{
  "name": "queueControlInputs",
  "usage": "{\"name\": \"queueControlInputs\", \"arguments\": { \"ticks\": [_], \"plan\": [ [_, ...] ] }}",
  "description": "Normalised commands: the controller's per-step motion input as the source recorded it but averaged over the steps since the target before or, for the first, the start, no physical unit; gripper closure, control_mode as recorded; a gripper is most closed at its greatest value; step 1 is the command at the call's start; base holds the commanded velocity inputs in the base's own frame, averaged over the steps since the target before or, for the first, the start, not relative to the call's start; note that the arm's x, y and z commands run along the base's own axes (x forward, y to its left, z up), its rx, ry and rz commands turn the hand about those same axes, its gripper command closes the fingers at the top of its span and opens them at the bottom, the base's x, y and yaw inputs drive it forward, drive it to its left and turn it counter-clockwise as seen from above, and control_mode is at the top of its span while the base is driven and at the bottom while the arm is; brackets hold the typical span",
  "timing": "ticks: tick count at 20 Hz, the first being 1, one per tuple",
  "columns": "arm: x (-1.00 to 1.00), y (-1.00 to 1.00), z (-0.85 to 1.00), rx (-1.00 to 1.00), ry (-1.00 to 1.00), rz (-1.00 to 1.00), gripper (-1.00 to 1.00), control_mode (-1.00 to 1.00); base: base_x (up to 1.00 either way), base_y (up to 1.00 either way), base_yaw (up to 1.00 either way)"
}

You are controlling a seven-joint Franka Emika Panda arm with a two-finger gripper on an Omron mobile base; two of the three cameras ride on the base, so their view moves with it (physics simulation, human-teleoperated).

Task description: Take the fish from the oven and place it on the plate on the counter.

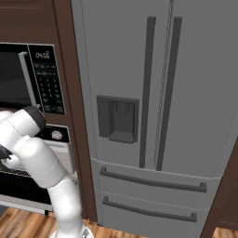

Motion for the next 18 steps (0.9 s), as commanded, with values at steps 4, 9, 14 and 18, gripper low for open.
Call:
{"name": "queueControlInputs", "arguments": {
  "ticks": [4, 9, 14, 18],
  "plan": [
    [0.0, 0.25, -0.2, 0.0, 0.01, -0.13, -1.0, -1.0, 0.0, 0.0, 0.0],
    [0.06, 0.05, -0.22, 0.0, 0.05, -0.08, -1.0, -1.0, 0.0, 0.0, 0.0],
    [0.1, 0.14, -0.14, 0.0, 0.03, 0.0, -1.0, -1.0, 0.0, 0.0, 0.0],
    [0.0, 0.14, 0.09, 0.0, 0.02, 0.0, -1.0, -1.0, 0.0, 0.0, 0.0]
  ]
}}
